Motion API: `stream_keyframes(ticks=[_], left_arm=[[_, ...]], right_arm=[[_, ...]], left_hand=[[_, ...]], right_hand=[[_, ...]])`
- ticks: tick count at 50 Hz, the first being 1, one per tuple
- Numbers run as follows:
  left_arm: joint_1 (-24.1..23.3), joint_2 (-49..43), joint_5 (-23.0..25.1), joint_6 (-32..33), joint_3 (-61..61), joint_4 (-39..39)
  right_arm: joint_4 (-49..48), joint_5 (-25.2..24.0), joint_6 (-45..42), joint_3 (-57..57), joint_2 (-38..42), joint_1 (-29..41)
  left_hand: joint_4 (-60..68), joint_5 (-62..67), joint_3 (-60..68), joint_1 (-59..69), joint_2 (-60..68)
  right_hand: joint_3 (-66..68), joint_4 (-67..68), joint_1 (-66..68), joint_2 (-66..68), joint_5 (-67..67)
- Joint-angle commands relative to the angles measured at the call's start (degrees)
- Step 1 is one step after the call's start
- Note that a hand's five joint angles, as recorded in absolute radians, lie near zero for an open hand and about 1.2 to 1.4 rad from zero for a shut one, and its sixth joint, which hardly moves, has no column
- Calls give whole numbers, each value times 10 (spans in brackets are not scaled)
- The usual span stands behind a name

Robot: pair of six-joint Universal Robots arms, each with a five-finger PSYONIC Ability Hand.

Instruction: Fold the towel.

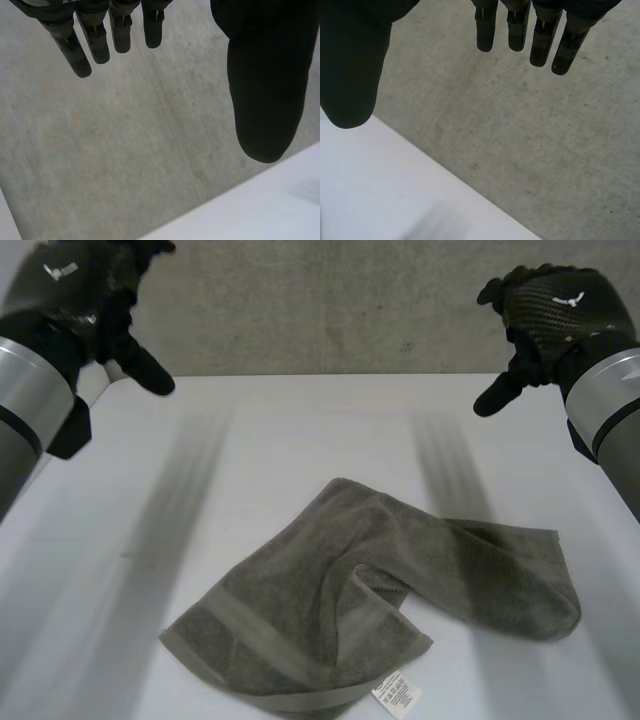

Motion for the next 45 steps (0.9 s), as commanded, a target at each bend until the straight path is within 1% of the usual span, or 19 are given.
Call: stream_keyframes(ticks=[1, 3, 6, 8, 9, 11, 14, 16, 17, 19, 22, 25, 27, 33, 39, 40, 41, 43, 45], left_arm=[[-6, -60, -2, -27, -25, -48], [-10, -70, -1, -49, -39, -59], [-30, -87, -1, -80, -78, -69], [-68, -88, 5, -90, -124, -66], [-68, -88, 5, -90, -124, -66], [-114, -87, 3, -89, -156, -48], [-135, -89, 2, -88, -167, -35], [-176, -100, 2, -88, -175, -5], [-176, -100, 2, -88, -175, -5], [-214, -137, -3, -89, -164, 25], [-226, -160, -7, -89, -152, 35], [-244, -204, -27, -90, -120, 44], [-255, -252, -58, -92, -88, 47], [-278, -313, -102, -99, -31, 48], [-284, -364, -112, -90, 11, 71], [-287, -375, -115, -89, 15, 77], [-287, -375, -115, -89, 15, 77], [-290, -390, -117, -80, 17, 88], [-290, -394, -119, -75, 15, 94]], right_arm=[[55, -36, -85, -2, 24, 0], [97, -46, -111, 2, 30, -2], [114, -50, -114, 8, 32, -3], [137, -52, -114, 23, 39, -12], [137, -52, -114, 24, 39, -12], [137, -56, -121, 60, 39, -43], [135, -60, -122, 79, 38, -58], [121, -76, -122, 114, 38, -83], [121, -76, -122, 114, 38, -83], [92, -87, -122, 154, 38, -106], [70, -88, -122, 176, 37, -118], [25, -88, -120, 215, 28, -138], [-12, -89, -119, 251, 16, -151], [-38, -89, -119, 289, 13, -166], [-52, -90, -119, 311, 15, -168], [-54, -90, -120, 314, 15, -168], [-54, -90, -120, 314, 15, -168], [-56, -90, -119, 315, 15, -167], [-56, -90, -119, 316, 15, -167]], left_hand=[[19, 16, 18, 19, 18], [19, 16, 18, 19, 18], [23, 20, 21, 23, 22], [34, 31, 33, 34, 33], [34, 31, 33, 34, 33], [34, 31, 33, 34, 33], [43, 40, 42, 43, 42], [81, 78, 80, 81, 80], [81, 78, 80, 82, 81], [108, 105, 107, 108, 107], [108, 105, 107, 109, 107], [108, 105, 107, 109, 107], [110, 107, 109, 110, 109], [140, 137, 139, 140, 139], [230, 226, 228, 230, 229], [278, 275, 277, 278, 277], [278, 275, 277, 278, 277], [377, 374, 376, 377, 376], [418, 414, 416, 418, 417]], right_hand=[[-25, -34, -21, -36, -26], [-25, -34, -21, -36, -26], [-25, -34, -21, -36, -26], [-25, -34, -21, -36, -26], [-25, -34, -21, -36, -26], [-25, -34, -21, -36, -26], [-25, -34, -21, -36, -26], [-25, -34, -21, -36, -26], [-25, -34, -21, -36, -26], [-25, -34, -21, -36, -26], [-25, -34, -21, -36, -26], [-25, -34, -21, -36, -26], [-25, -34, -21, -36, -26], [-25, -34, -21, -36, -26], [-25, -34, -21, -36, -26], [-25, -34, -21, -36, -26], [-25, -34, -21, -36, -26], [-25, -34, -21, -36, -26], [-25, -34, -21, -36, -26]])
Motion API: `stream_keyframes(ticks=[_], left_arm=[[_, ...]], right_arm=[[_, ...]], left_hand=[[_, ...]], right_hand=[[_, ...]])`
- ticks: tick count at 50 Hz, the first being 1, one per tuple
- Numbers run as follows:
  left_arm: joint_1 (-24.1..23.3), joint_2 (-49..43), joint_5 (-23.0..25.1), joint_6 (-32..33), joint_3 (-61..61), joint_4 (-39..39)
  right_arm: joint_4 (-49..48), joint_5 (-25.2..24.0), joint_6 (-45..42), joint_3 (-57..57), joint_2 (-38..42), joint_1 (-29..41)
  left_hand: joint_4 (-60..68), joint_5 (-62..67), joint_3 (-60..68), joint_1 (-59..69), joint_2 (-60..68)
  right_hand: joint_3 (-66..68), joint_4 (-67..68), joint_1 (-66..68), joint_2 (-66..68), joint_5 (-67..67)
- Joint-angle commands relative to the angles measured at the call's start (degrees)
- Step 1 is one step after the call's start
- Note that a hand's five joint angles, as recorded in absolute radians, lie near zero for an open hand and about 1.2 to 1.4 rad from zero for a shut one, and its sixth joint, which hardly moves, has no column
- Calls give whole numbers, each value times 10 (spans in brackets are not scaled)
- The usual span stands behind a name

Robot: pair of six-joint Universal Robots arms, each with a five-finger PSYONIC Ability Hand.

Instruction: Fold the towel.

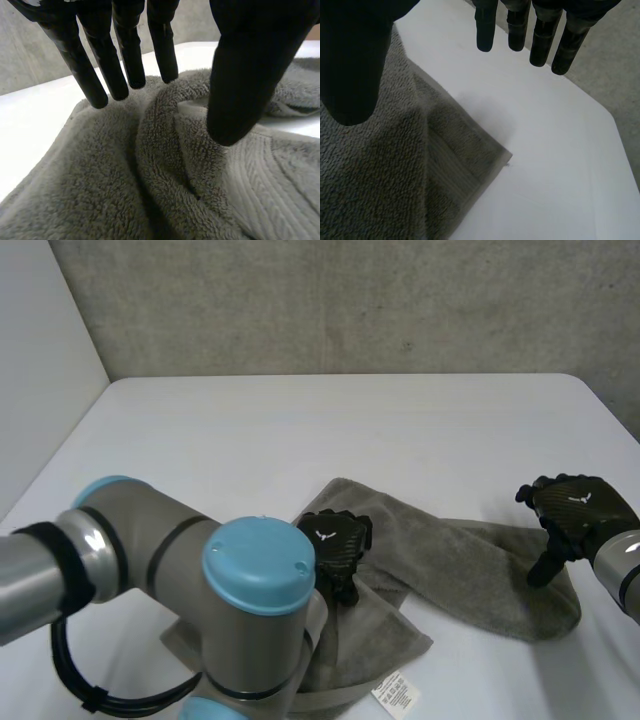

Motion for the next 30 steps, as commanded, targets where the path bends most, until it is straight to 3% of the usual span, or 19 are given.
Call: stream_keyframes(ticks=[1, 6, 13, 15, 17, 19, 30], left_arm=[[-4, -29, -10, 22, 4, 32], [-4, -29, -24, 41, -1, 63], [-4, -24, -24, 51, -2, 71], [-4, -24, -23, 51, -2, 71], [-6, -22, -24, 51, -6, 69], [-6, -18, -24, 51, -10, 69], [-6, 4, -29, 54, -30, 67]], right_arm=[[-2, -1, 1, 6, 1, 2], [-2, -16, 1, 9, 1, 2], [-1, -26, 2, 12, 8, 7], [1, -26, 3, 12, 10, 8], [7, -24, 4, 12, 10, 8], [10, -23, 2, 12, 10, 8], [21, -30, 0, 14, 18, 5]], left_hand=[[238, 239, 238, 233, 238], [384, 385, 384, 380, 384], [423, 424, 424, 419, 424], [393, 394, 393, 389, 393], [169, 170, 169, 165, 169], [116, 117, 116, 112, 116], [117, 118, 117, 113, 117]], right_hand=[[-25, -34, -21, -36, -26], [-25, -34, -21, -36, -26], [-25, -34, -21, -36, -26], [-25, -34, -21, -36, -26], [-25, -34, -21, -36, -26], [-25, -34, -21, -36, -26], [-25, -34, -21, -36, -26]])
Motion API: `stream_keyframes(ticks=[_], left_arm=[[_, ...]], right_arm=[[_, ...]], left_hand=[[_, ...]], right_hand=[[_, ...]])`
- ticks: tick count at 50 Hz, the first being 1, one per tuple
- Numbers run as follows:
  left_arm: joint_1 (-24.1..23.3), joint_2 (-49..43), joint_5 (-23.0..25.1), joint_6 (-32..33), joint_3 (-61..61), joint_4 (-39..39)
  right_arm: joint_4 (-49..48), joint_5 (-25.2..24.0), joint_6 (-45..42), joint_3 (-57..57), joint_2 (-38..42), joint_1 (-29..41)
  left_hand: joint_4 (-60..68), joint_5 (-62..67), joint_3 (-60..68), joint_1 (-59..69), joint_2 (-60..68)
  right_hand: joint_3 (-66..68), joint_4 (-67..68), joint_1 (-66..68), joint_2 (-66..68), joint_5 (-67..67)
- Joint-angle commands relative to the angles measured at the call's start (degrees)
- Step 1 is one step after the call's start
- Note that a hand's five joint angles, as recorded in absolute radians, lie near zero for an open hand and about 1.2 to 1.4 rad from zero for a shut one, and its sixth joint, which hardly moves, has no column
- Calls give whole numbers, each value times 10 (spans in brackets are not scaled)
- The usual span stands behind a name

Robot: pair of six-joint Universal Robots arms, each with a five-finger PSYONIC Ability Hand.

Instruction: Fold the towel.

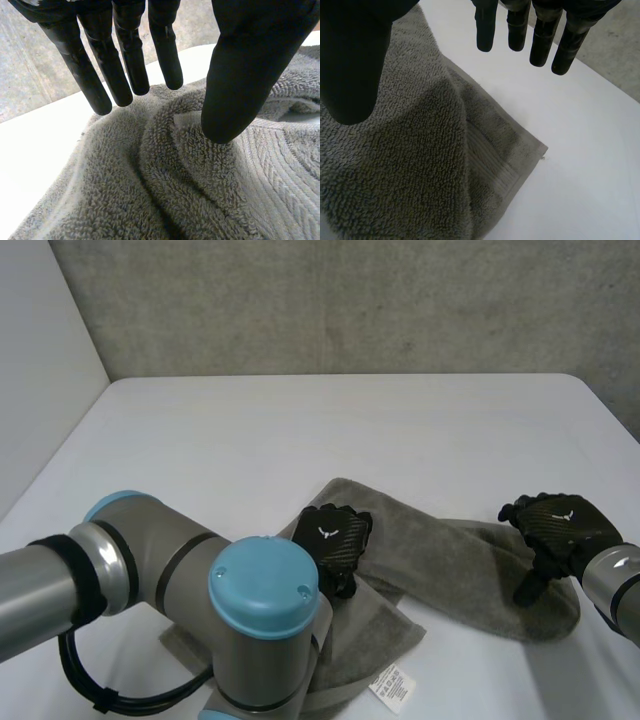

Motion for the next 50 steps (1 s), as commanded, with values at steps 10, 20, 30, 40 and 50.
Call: stream_keyframes(ticks=[10, 20, 30, 40, 50], left_arm=[[0, -18, -3, 34, -12, 4], [0, -26, 0, 35, -13, 6], [4, 59, -1, 37, -30, 10], [21, 239, 8, 38, -61, -15], [105, 322, 64, 36, -104, -78]], right_arm=[[-4, -13, -3, 9, 33, 3], [-31, -13, -14, 4, 75, 2], [-80, -12, -50, -25, 73, -3], [-3, -7, -31, -142, -17, 1], [67, -30, 23, -301, 44, 17]], left_hand=[[177, 177, 177, 175, 177], [343, 343, 343, 342, 343], [417, 417, 417, 416, 417], [417, 417, 417, 416, 417], [417, 417, 417, 416, 417]], right_hand=[[8, -1, 12, -4, 7], [312, 303, 316, 300, 310], [675, 666, 679, 664, 674], [675, 666, 679, 664, 674], [675, 666, 679, 664, 674]])
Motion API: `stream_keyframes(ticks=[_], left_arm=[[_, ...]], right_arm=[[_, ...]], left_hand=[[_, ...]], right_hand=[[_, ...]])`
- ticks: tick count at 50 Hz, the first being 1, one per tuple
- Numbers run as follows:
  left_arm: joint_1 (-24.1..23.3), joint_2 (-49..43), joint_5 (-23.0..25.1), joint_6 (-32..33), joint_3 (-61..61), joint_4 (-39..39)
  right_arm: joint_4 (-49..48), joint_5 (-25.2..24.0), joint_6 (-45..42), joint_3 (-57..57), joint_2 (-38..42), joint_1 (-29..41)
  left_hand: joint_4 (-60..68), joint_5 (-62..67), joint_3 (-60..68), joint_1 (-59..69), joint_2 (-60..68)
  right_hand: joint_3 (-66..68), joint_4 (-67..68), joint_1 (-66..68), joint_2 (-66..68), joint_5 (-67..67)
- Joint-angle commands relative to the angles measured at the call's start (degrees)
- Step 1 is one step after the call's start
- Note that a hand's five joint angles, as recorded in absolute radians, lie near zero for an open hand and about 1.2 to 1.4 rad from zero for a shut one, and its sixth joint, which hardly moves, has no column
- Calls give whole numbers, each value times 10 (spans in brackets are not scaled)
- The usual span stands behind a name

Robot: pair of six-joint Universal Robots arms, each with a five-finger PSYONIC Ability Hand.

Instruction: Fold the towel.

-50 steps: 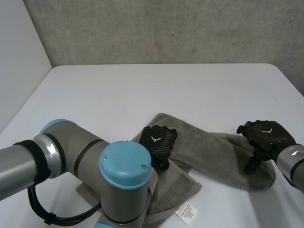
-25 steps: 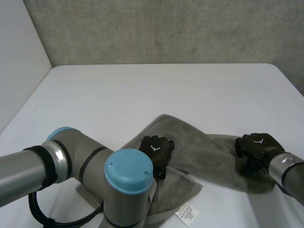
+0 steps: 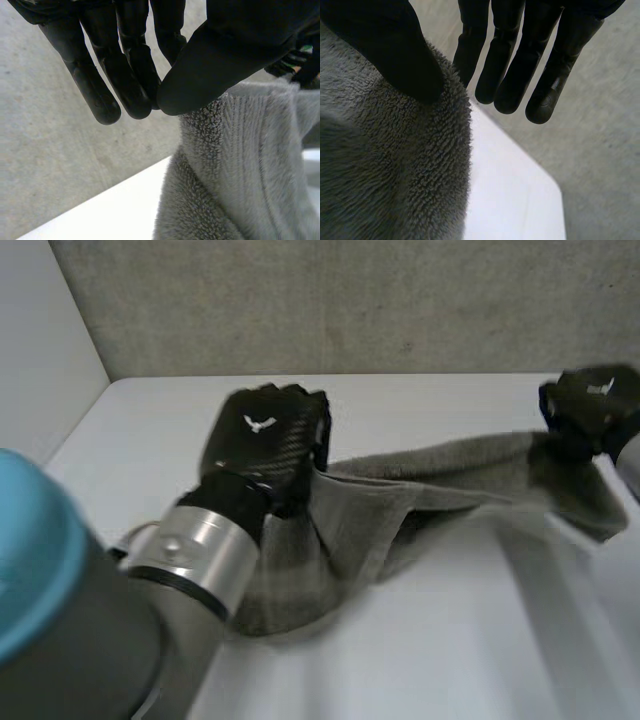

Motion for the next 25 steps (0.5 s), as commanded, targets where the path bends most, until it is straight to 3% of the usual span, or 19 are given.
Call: stream_keyframes(ticks=[1, 5, 6, 9, 14, 16, 17, 18, 19, 25], left_arm=[[93, 35, 59, -1, -40, -46], [160, 27, 103, -4, -70, -48], [161, 27, 103, -4, -70, -48], [194, -14, 133, -3, -83, -40], [219, -69, 136, -1, -73, -23], [228, -85, 136, -1, -70, -14], [236, -100, 137, -1, -65, -3], [236, -100, 137, -1, -65, -3], [240, -110, 137, 0, -62, 5], [243, -128, 140, 0, -56, 19]], right_arm=[[35, -19, 33, -120, 89, 27], [33, -8, 37, -197, 180, 85], [33, -8, 37, -197, 180, 85], [28, 16, 37, -281, 290, 114], [13, 41, 36, -347, 378, 119], [4, 62, 35, -367, 396, 123], [2, 82, 35, -374, 398, 125], [2, 82, 35, -374, 398, 125], [3, 97, 38, -376, 389, 126], [13, 90, 44, -269, 268, 119]], left_hand=[[103, 105, 104, 115, 103], [103, 105, 104, 115, 103], [103, 105, 104, 115, 103], [103, 105, 104, 115, 103], [103, 105, 104, 115, 103], [103, 105, 104, 115, 103], [103, 105, 104, 115, 103], [103, 105, 104, 115, 103], [103, 105, 104, 115, 103], [103, 105, 104, 115, 103]], right_hand=[[120, 117, 214, 130, 163], [120, 117, 214, 130, 163], [120, 117, 214, 130, 163], [120, 117, 214, 130, 163], [120, 117, 214, 130, 163], [40, 37, 134, 50, 83], [-333, -336, -239, -323, -290], [-337, -340, -243, -327, -294], [-580, -583, -486, -570, -537], [-580, -583, -486, -570, -537]])
